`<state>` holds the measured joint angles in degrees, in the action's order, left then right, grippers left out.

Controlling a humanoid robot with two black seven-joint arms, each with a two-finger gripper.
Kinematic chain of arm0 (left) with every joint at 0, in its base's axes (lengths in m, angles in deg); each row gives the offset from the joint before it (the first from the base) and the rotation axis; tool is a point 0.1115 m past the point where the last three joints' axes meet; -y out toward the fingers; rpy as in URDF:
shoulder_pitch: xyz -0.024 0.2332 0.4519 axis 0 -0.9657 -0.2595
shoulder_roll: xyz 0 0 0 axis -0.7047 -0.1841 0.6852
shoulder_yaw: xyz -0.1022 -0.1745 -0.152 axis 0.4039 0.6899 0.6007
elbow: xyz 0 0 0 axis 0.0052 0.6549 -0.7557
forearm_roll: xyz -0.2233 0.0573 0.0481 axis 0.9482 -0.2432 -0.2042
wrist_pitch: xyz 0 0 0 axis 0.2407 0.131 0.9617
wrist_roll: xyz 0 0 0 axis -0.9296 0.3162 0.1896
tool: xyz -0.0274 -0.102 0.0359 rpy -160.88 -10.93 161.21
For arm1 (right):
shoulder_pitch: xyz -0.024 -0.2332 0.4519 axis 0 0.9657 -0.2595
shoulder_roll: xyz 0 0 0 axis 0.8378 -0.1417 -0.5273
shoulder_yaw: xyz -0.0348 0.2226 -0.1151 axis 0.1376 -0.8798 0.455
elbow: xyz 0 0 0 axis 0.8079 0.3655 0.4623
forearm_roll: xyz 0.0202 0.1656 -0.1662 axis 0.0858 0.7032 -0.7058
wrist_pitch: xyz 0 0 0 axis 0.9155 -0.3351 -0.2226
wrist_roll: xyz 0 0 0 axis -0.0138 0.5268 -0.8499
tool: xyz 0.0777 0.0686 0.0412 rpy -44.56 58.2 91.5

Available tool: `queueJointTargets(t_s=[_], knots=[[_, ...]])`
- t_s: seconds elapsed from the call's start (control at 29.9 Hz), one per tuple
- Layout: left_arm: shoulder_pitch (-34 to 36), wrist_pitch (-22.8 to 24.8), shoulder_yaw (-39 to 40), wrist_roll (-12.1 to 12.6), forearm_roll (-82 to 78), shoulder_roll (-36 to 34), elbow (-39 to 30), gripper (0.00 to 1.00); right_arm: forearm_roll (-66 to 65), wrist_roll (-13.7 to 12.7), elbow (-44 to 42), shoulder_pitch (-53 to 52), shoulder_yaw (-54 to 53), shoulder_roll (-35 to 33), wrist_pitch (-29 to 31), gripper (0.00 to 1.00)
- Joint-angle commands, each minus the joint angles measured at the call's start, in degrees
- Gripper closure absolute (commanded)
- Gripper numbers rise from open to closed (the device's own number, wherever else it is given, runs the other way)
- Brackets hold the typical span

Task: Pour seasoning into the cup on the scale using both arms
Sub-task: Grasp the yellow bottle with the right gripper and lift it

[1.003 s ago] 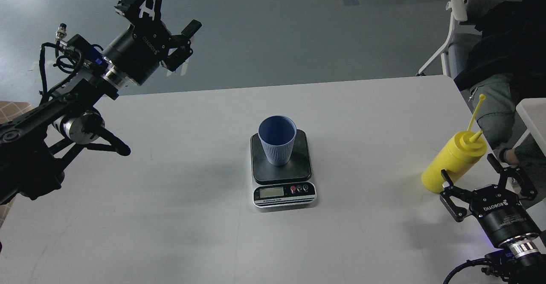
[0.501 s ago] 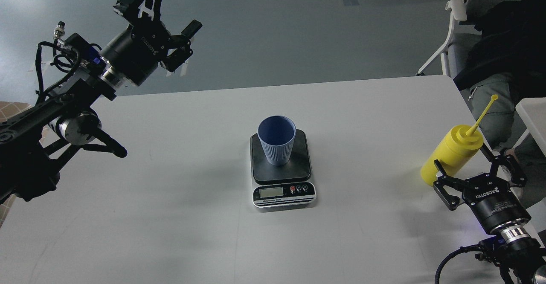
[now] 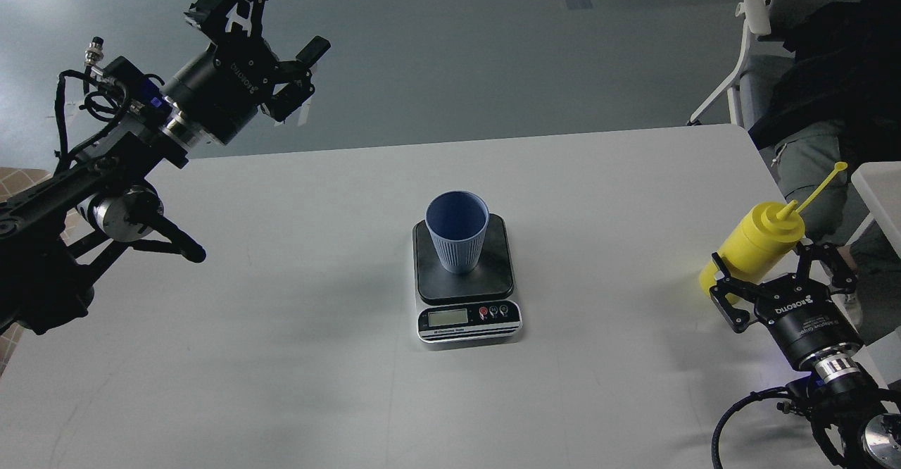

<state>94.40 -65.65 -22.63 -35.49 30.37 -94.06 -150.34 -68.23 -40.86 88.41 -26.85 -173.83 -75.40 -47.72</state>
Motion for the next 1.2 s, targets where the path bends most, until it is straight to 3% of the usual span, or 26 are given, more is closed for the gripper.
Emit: queueJointTargets(t_s=[0.0,0.1,0.2,0.33,0.47,0.67,0.9,0.97,1.04,1.07,1.17], knots=[[-0.51,0.00,0.08,0.00,0.00,0.08,0.00,0.02,-3.65,2.56,0.61,0.09,-0.02,0.00,0.00,0.47],[-0.60,0.00,0.08,0.00,0.00,0.00,0.00,0.02,-4.53,3.00,0.70,0.09,-0.10,0.00,0.00,0.64],[-0.77,0.00,0.00,0.00,0.00,-0.09,0.00,0.02,-7.00,4.59,0.79,0.09,-0.10,0.00,0.00,0.71],[-1.48,-0.09,0.08,0.00,-0.09,-0.09,0.00,0.02,-13.84,10.55,0.70,0.09,-0.10,0.00,0.00,0.85],[-2.00,-0.09,0.17,0.00,-0.09,-0.09,0.00,0.02,-18.93,13.28,0.87,-0.09,-0.28,0.00,0.00,0.99],[-1.92,-0.09,1.14,0.00,0.00,-0.18,0.17,0.02,-26.15,16.09,1.83,-1.67,-0.28,0.00,0.00,1.00],[-1.74,-0.18,4.56,0.00,0.00,-1.32,1.32,0.02,-33.27,15.05,9.66,-6.13,-0.10,-0.17,0.00,1.00],[-1.65,-0.18,5.01,0.00,0.00,-1.85,1.32,0.02,-35.99,13.91,9.66,-10.18,0.16,-4.47,0.00,1.00],[-1.65,-0.18,5.01,0.00,0.00,-2.90,1.32,0.02,-41.42,10.58,9.49,-16.49,0.25,-9.21,0.00,1.00],[-1.65,-0.18,5.01,0.00,0.00,-2.90,1.32,0.02,-41.45,10.56,9.49,-16.52,0.25,-9.23,0.00,1.00],[-1.74,-0.18,5.09,0.00,0.09,-3.96,1.05,0.02,-49.87,6.79,8.96,-26.96,4.37,-12.04,0.00,1.00]])
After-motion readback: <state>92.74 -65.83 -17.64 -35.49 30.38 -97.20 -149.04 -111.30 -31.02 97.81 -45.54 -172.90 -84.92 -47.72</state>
